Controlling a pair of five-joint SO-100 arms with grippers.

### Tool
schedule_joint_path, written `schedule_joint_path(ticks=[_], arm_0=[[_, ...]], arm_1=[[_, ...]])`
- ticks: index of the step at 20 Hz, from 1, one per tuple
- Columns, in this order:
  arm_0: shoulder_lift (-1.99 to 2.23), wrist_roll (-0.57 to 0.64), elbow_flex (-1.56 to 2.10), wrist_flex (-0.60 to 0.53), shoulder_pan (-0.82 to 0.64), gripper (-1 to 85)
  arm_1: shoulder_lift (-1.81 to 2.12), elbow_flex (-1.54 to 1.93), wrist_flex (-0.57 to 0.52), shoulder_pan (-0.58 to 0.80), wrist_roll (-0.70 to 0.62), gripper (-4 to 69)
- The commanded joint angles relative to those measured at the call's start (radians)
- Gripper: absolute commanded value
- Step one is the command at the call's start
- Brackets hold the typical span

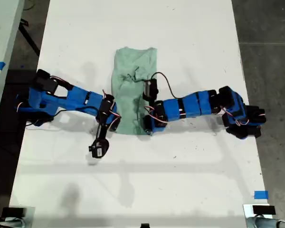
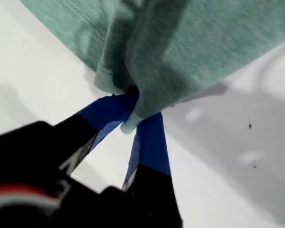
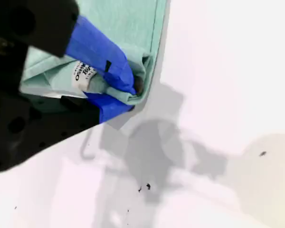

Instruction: Fold t-shirt

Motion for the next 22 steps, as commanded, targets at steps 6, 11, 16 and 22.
schedule_joint_path(ticks=[6,11,16,22], arm_0=[[-0.018,-0.043,-0.443,0.258,0.27,-0.1],[0.015,-0.005,-0.44,0.245,0.261,-0.1],[0.23,0.144,-0.428,0.29,0.1,-0.1],[0.238,0.453,-0.422,0.321,-0.245,-0.1]], arm_1=[[0.156,-0.13,0.046,-0.261,0.069,-1.0],[0.184,-0.17,0.043,-0.179,-0.032,-1.0],[0.348,-0.176,0.043,0.017,-0.199,-1.0],[0.33,-0.176,0.021,0.252,-0.344,-1.0]])
